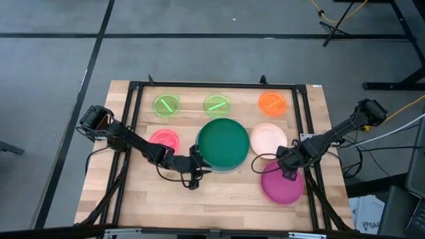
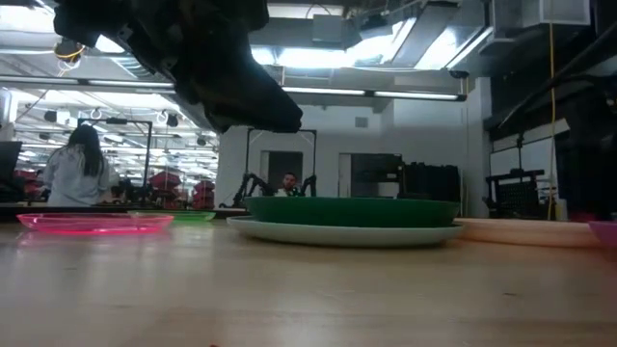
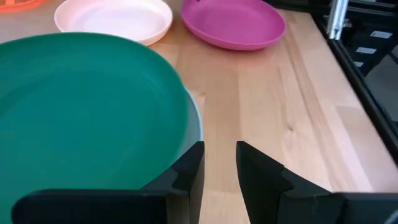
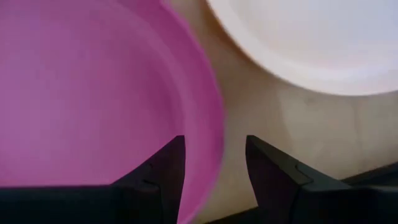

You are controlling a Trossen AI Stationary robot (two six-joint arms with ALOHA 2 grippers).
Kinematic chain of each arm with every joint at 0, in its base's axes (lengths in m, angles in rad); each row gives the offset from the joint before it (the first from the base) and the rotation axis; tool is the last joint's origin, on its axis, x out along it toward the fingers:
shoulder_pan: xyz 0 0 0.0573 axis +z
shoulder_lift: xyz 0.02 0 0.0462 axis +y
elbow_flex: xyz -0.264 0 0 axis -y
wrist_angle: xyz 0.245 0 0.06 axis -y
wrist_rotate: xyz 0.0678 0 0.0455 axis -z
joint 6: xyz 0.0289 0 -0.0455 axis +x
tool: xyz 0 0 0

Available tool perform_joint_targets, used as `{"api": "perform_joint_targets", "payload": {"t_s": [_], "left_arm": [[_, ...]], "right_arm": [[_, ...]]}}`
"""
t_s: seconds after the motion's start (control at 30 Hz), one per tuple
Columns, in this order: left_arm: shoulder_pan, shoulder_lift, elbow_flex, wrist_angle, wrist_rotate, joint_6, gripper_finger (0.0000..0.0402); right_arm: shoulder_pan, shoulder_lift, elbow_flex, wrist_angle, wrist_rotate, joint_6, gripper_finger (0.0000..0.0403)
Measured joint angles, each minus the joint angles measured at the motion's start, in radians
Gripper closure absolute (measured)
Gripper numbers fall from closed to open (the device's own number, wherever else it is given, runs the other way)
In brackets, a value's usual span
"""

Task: Stack plastic plates
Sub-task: Stack the pink plate on top of green plate

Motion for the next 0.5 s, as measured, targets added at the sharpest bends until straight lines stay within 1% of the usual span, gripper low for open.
{"api": "perform_joint_targets", "payload": {"t_s": [0.13,0.27,0.5], "left_arm": [[0.003,0.000,0.000,-0.001,0.001,-0.001,0.0316],[0.003,0.000,0.000,0.000,0.000,-0.003,0.0315],[0.003,0.000,0.000,0.004,0.000,-0.003,0.0315]], "right_arm": [[0.000,0.000,-0.001,0.010,-0.015,-0.001,0.0242],[0.000,0.000,-0.001,-0.008,0.038,-0.008,0.0242],[-0.002,0.000,-0.016,0.046,0.041,-0.009,0.0242]]}}
